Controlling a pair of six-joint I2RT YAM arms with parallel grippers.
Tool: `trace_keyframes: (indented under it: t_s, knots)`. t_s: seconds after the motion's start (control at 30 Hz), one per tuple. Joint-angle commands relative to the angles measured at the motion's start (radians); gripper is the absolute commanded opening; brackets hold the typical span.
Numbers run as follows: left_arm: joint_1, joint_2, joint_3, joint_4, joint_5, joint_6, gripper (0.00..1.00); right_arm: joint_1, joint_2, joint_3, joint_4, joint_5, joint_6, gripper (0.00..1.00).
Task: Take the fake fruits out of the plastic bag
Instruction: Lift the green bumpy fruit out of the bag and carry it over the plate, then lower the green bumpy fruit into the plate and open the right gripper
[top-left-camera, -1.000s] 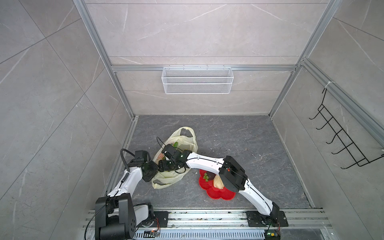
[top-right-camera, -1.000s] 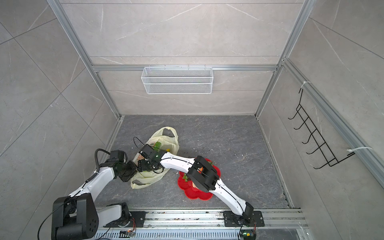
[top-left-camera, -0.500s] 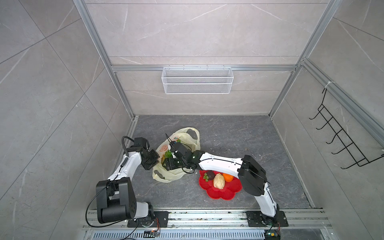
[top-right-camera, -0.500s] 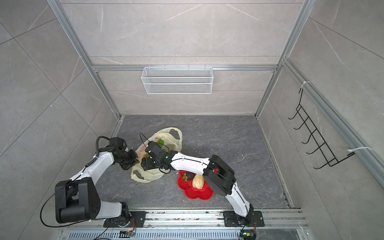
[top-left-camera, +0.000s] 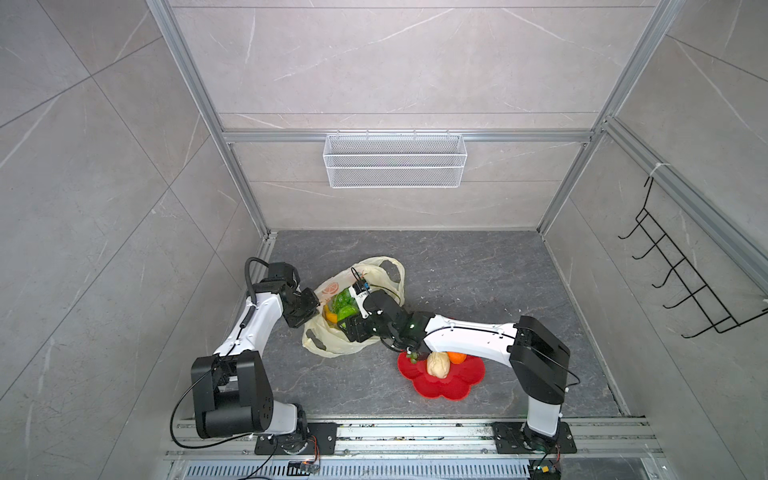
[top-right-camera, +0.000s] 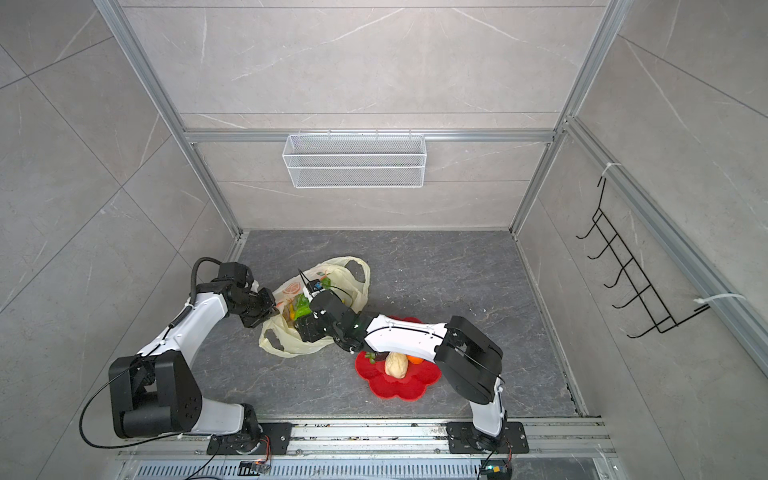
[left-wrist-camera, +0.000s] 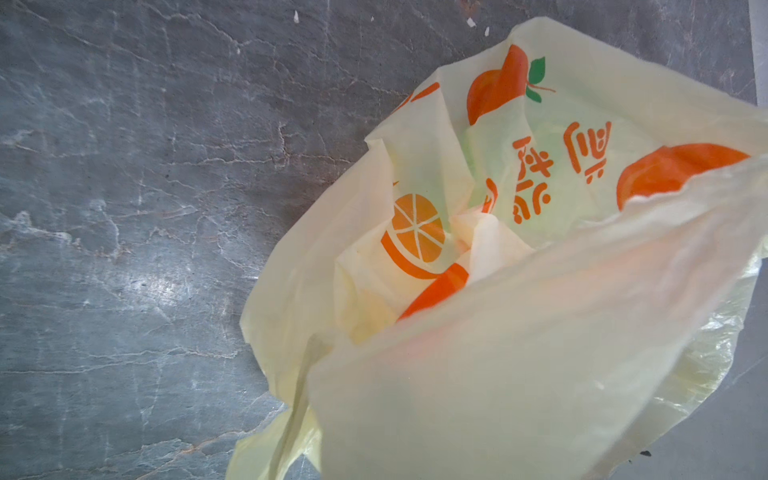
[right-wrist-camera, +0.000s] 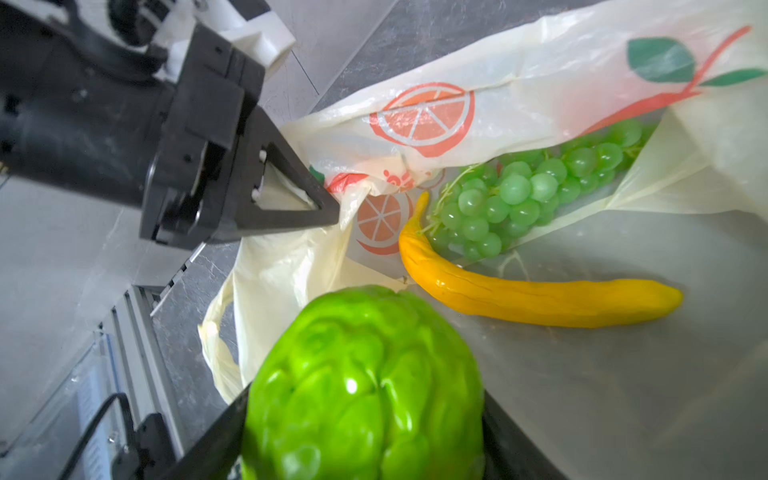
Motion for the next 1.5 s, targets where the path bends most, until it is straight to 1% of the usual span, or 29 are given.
trace_keyframes:
  t_s: [0.0, 0.17, 0.33, 0.5, 0.6, 0.8, 1.03, 1.33, 1.47]
  knots:
    - [-0.003, 0.006, -0.006, -0.037, 0.077, 0.055, 0.0, -0.001, -0.129, -0.104, 0.096, 0.044, -0.089, 0.65]
    - [-0.004, -0.014, -0.01, -0.038, 0.088, 0.062, 0.0, -0.001, -0.29, -0.287, 0.102, 0.134, -0.12, 0.63]
    - [-0.003, -0.023, -0.007, -0.043, 0.093, 0.07, 0.0, 0.013, -0.499, -0.468, 0.041, 0.243, -0.122, 0.62]
    - [-0.004, -0.021, -0.008, -0.045, 0.105, 0.073, 0.0, 0.038, -0.681, -0.602, -0.05, 0.348, -0.117, 0.61]
    - [-0.003, -0.019, -0.008, -0.045, 0.109, 0.073, 0.0, 0.042, -0.768, -0.677, -0.082, 0.392, -0.094, 0.63]
    - [-0.004, -0.015, -0.011, -0.045, 0.113, 0.075, 0.0, 0.042, -0.921, -0.762, -0.185, 0.476, -0.025, 0.63]
    - [-0.004, -0.007, -0.011, -0.041, 0.126, 0.074, 0.0, 0.042, -1.034, -0.804, -0.387, 0.531, 0.068, 0.62]
    - [-0.004, 0.005, -0.014, -0.039, 0.136, 0.076, 0.0, 0.056, -1.111, -0.844, -0.497, 0.503, 0.137, 0.6]
    - [-0.004, 0.003, -0.012, -0.039, 0.135, 0.076, 0.0, 0.08, -1.123, -0.852, -0.543, 0.518, 0.205, 0.6]
